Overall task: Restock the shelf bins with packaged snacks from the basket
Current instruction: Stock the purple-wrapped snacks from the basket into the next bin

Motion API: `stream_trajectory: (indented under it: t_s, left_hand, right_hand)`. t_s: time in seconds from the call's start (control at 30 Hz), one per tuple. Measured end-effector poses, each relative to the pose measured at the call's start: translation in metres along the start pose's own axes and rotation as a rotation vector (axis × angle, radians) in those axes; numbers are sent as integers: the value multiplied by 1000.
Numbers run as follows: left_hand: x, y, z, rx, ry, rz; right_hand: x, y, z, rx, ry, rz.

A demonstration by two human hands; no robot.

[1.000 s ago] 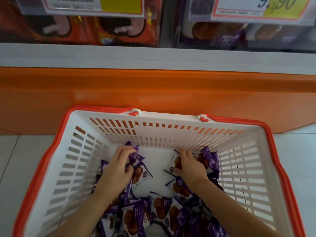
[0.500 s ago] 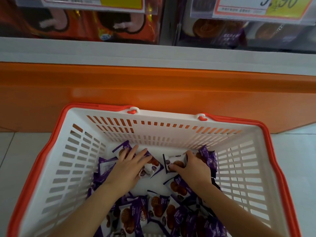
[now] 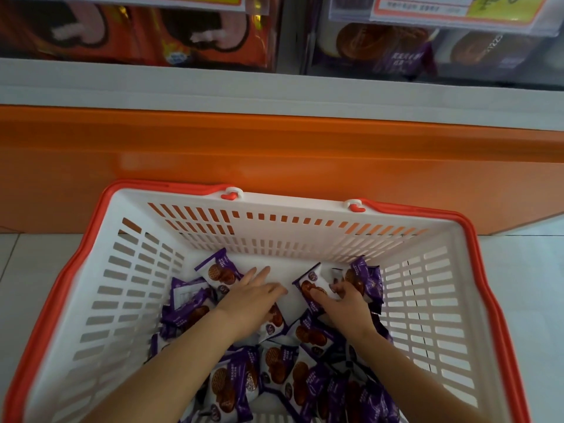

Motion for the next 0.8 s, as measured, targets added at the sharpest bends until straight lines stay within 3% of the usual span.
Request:
stream_trajectory:
  t_s: [0.2,0.37,0.8]
  left_hand:
    - [1,-1,-2,73,286,86]
    - [10,-13,-7,63,208,31]
    - [11,-52,-46,-505,-314,-312]
  right_hand:
    - [-1,4,9,55,16,-17]
    - [-6,10,7,76,51,6]
    - [31,10,-8,227,-40,-61]
Point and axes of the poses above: each hand's wrist, its own y-axis towards the middle knuckle, its own z-axis out of the palm, x = y × z, the point moved 5 cm from there along y, towards the middle knuckle, and after that the axes turned 3 degrees about -y, right-handed, at the moved point
